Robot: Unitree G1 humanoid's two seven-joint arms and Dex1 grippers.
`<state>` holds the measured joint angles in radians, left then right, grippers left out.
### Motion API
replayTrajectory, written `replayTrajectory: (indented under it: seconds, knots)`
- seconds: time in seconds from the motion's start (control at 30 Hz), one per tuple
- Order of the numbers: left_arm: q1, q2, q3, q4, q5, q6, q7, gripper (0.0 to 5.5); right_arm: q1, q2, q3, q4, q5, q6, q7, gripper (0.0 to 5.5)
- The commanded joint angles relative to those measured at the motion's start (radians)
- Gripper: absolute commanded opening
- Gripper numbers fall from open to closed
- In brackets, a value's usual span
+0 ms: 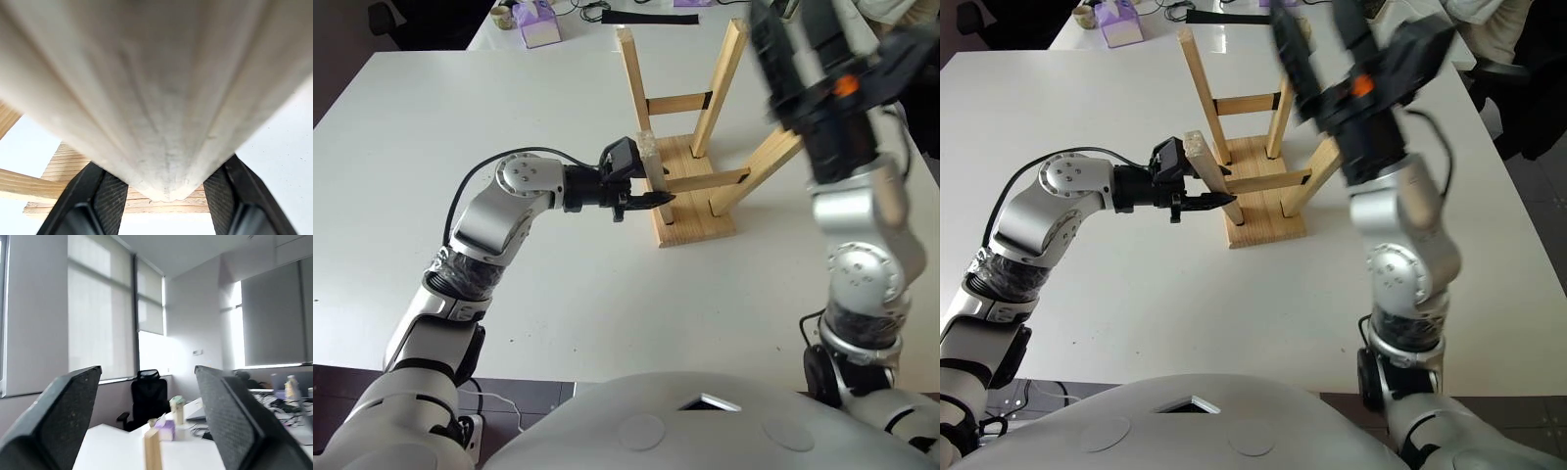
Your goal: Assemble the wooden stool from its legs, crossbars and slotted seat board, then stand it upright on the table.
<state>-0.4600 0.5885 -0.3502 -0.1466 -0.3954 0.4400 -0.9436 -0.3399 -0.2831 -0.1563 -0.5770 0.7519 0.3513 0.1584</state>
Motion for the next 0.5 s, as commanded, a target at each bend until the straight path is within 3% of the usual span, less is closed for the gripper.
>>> replayTrajectory:
  seconds: [0.03,0.13,0.3,0.5]
  knots:
    - [0.083,0.044,-0.025,0.029,0.079,0.054,0.020,2.05,-0.023,-0.220,-0.282,0.306,-0.115,-0.022,-0.041,3.51]
    - [0.128,0.064,-0.004,-0.011,0.065,0.067,0.028,2.05,0.108,-0.336,-0.255,0.504,-0.367,-0.110,-0.028,3.51]
    - [0.169,0.070,0.009,-0.058,0.055,0.090,0.043,2.05,0.266,-0.317,-0.153,0.500,-0.566,-0.144,-0.039,3.51]
    - [0.130,0.042,-0.039,-0.075,0.059,0.124,0.039,2.05,0.222,-0.150,0.398,-0.013,-0.467,-0.040,0.212,3.51]
